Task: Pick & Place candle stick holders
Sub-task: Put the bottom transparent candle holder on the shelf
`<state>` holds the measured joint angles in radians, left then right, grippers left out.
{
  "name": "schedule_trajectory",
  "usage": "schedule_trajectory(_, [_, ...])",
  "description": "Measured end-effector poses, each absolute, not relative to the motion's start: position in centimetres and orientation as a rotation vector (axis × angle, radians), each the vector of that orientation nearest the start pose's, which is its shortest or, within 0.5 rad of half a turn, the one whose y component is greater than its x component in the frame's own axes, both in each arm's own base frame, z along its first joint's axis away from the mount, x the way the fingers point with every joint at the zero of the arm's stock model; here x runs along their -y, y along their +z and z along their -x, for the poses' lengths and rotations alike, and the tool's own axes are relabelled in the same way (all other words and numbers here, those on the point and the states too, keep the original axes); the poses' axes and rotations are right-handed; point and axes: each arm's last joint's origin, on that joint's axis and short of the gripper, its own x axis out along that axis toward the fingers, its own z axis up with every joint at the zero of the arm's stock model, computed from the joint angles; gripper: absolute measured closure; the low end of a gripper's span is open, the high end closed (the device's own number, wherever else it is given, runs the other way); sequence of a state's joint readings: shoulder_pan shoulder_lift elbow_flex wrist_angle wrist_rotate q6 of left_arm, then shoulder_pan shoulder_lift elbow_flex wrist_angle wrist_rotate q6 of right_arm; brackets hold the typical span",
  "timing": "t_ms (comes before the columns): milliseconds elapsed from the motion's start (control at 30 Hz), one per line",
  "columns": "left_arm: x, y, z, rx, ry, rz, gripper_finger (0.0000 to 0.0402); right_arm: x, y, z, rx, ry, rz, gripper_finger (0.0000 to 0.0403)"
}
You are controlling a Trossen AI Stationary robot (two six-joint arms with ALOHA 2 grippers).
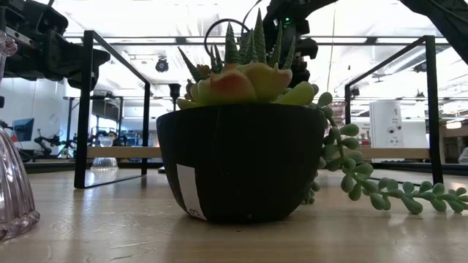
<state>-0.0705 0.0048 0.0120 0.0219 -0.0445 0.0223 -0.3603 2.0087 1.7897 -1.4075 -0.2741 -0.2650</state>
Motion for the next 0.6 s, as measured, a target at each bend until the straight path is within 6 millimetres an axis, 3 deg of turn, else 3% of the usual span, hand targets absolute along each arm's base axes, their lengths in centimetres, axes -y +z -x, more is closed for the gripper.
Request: schedule_trajectory(600, [0.55,16.94,-9.7,0.03,-0.025,-0.021,0.0388,12.57,25.14,-35.82,-1.531,0.109,-0.317,0.0246])
